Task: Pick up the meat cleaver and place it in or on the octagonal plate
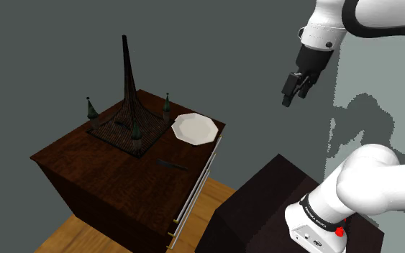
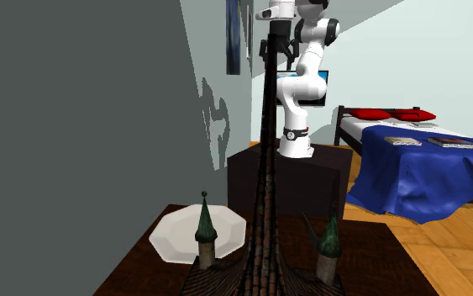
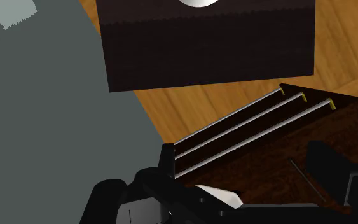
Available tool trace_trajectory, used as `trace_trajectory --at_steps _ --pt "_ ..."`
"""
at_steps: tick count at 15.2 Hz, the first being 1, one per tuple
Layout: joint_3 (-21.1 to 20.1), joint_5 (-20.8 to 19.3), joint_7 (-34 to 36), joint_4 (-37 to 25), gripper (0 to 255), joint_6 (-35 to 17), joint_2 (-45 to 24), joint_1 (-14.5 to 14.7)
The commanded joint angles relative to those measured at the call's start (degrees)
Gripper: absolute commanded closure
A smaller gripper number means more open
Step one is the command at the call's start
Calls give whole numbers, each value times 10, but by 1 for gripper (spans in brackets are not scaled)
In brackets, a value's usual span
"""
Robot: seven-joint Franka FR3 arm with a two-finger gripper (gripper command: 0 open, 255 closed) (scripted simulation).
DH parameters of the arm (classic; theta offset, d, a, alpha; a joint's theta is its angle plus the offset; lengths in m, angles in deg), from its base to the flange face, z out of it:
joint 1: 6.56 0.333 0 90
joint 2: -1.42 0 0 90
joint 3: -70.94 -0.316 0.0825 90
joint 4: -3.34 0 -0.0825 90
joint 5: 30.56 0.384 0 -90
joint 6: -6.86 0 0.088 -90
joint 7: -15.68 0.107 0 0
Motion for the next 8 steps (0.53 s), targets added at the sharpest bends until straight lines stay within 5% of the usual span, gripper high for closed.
trace_trajectory --at_steps 1,8 --pt "0 0 0 0 0 0 0 0" --pt "-13 9 -27 59 0 -151 -81 27"
